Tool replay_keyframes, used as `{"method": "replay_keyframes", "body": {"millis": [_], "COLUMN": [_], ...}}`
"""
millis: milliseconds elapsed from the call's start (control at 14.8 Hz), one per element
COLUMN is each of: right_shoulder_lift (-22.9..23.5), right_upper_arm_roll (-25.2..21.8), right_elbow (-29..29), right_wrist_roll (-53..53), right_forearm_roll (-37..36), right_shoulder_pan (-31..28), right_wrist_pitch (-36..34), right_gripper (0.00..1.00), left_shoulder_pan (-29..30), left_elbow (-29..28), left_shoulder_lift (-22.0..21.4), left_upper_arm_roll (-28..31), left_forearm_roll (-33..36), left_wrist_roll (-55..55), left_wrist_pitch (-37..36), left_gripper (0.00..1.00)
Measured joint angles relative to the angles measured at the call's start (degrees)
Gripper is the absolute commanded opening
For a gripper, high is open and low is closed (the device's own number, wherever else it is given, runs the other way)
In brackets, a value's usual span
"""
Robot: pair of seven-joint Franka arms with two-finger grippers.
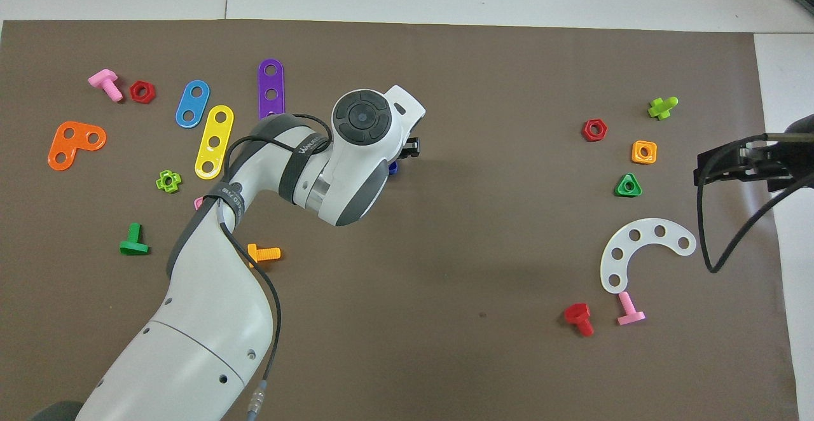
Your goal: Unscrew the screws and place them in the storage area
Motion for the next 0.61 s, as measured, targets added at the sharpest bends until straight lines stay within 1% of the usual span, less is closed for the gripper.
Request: {"method": "replay_keyframes", "body": {"millis": [475,610], "right_shoulder_lift": [0.0,0.0], "right_upper_arm_roll": [0.0,0.0], "right_elbow": [0.0,0.0], "right_wrist_roll": [0.0,0.0], "right_forearm_roll": [0.0,0.0], "right_shoulder_pan": [0.02,0.05], "right_wrist_pitch": [0.0,0.0], "right_gripper": [1.0,1.0], "left_shoulder_pan": [0.0,-0.01], "left_elbow": [-0.42,-0.44], "left_shoulder_lift": [0.0,0.0], "left_upper_arm_roll": [-0.01,-0.06], "left_forearm_roll": [0.02,0.03], "left_wrist_roll": [0.0,0.0], "left_wrist_pitch": [0.0,-0.15], "left_gripper": [0.73,0.72]}}
